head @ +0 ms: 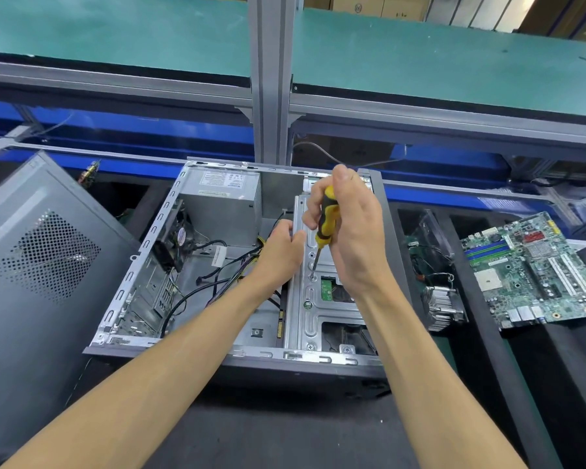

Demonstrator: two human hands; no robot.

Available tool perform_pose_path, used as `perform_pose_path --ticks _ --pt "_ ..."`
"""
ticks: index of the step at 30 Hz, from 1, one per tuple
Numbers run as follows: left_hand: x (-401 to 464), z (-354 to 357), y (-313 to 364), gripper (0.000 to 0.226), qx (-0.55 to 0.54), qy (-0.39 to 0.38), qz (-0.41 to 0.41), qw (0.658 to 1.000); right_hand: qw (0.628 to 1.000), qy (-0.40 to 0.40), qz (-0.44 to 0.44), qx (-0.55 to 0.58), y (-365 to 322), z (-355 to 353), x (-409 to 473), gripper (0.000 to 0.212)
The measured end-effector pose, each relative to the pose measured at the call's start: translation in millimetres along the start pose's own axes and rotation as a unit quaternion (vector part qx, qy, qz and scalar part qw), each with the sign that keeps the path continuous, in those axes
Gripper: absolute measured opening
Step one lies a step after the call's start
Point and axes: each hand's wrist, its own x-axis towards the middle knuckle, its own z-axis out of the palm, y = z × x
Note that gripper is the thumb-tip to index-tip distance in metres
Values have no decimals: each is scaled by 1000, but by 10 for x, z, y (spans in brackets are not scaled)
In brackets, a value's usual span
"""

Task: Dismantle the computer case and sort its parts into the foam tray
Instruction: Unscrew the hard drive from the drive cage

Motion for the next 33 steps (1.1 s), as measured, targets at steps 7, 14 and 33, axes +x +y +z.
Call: perform_pose_path --ticks 7,14,33 --pt "16 16 -40 30 0 8 -11 1000 998 -39 20 34 -47 37 92 50" --pt "51 31 -46 25 28 -1 23 999 988 59 -46 -139 -40 268 -189 38" --pt "9 57 -138 12 -80 -22 3 997 994 -79 9 -76 -84 260 -52 39"
